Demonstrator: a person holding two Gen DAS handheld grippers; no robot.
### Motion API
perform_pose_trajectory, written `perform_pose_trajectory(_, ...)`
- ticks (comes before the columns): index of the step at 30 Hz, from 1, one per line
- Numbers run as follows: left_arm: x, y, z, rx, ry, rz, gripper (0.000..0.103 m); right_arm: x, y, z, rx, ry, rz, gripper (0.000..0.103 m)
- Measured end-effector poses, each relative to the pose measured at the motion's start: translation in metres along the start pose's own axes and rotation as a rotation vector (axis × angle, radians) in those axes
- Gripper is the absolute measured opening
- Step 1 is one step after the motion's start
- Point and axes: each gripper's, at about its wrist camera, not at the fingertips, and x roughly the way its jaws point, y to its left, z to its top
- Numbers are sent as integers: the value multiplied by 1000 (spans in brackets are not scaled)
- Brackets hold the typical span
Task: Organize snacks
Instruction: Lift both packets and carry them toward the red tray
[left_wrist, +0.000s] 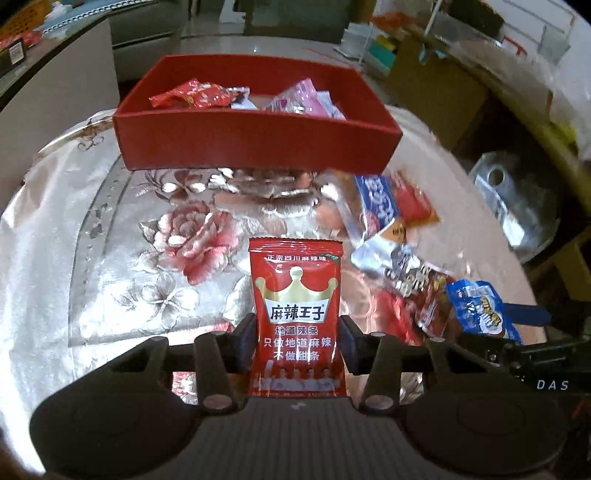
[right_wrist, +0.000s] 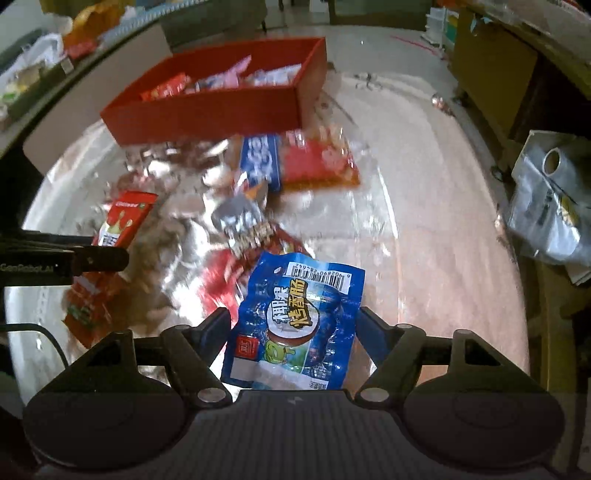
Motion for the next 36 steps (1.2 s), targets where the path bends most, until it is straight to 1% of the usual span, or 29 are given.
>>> perform_pose_trajectory(4,1,-4,2,-1,6,-18,40,-4,2,8,6,-22,26,79)
perform_pose_trajectory(8,-1,-5,7,-10,-5,-36,40,-9,7,19,3,-52,55,79)
perform_pose_trajectory(15,-13,-1,25,-54,-68,-64,40,-16,10,43,12,-105,91,79)
perform_pose_trajectory(23,-27,6,53,-86,-160,-56,40,-24,17,72,11,-170,126,79)
perform_pose_trajectory(27,-30,11,62,-113,-185,-57,40,-27,18,83,17,-195,136,79)
perform_pose_trajectory(31,-31,13,70,-120,-212,-40,40,-25,19,96,21,-214,143,79)
perform_pose_trajectory(36,-30,18,77,-142,-227,-44,40,-26,26,109,10,-234,157,79)
